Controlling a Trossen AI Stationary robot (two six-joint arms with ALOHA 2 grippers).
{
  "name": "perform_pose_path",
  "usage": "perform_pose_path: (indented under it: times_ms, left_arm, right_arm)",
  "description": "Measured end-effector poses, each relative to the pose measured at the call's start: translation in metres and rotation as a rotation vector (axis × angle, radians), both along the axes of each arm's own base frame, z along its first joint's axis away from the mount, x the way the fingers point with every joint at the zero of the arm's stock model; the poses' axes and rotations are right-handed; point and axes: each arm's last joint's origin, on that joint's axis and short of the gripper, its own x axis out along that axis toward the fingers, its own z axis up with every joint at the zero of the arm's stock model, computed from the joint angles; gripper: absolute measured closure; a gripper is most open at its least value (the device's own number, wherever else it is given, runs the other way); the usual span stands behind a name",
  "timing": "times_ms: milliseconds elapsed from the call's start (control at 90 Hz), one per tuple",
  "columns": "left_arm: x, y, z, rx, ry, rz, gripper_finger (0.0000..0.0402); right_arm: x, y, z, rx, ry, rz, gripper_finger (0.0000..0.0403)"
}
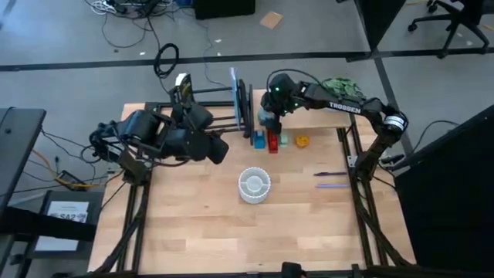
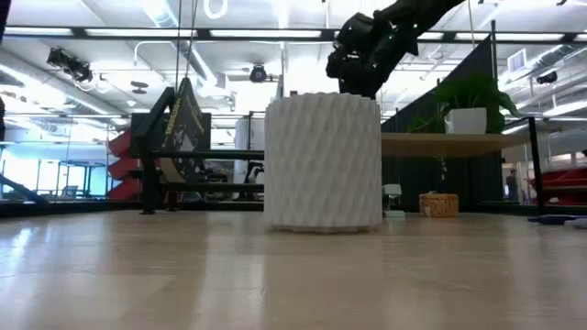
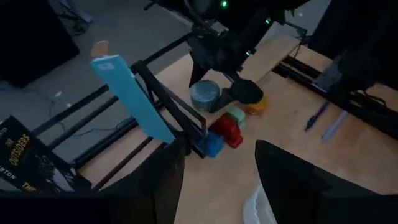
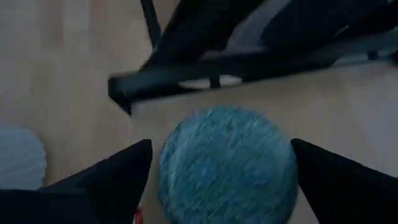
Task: Stock shelves
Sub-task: Remove the blue scented candle from the shelf
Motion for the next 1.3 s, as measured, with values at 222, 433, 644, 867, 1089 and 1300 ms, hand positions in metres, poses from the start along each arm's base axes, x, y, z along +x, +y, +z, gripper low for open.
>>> perform_pose_path:
  times_ms: [222,433,644,867,1089,1300]
  left_arm:
    - [0.0,0.0,0.0,-0.005,-0.002,-0.004,0.0224]
    - [0.0,0.0,0.0,-0.009,-0.007,-0.002,0.0224]
    - [0.0,-0.001,0.0,-0.012,-0.009,-0.002,0.0224]
    - [0.0,-0.001,0.0,-0.009,-0.005,-0.005,0.0224]
    - [0.0,-0.002,0.0,0.019,0.025,-0.037,0.0224]
    - [-0.003,-0.011,0.0,-0.007,0.065,-0.149,0.0224]
  right_arm:
    - [-0.003,0.0,0.0,-0.002,0.032,-0.021,0.015]
    - [-0.006,0.002,0.002,0.009,0.045,-0.079,0.015]
    - [-0.013,0.015,0.033,0.028,0.017,-0.117,0.015]
    - [-0.02,0.064,0.065,0.159,-0.045,-0.095,0.015]
    - [-0.022,0.143,0.06,0.269,0.001,-0.04,0.015]
    - [-0.036,0.228,0.035,0.347,0.061,-0.117,0.015]
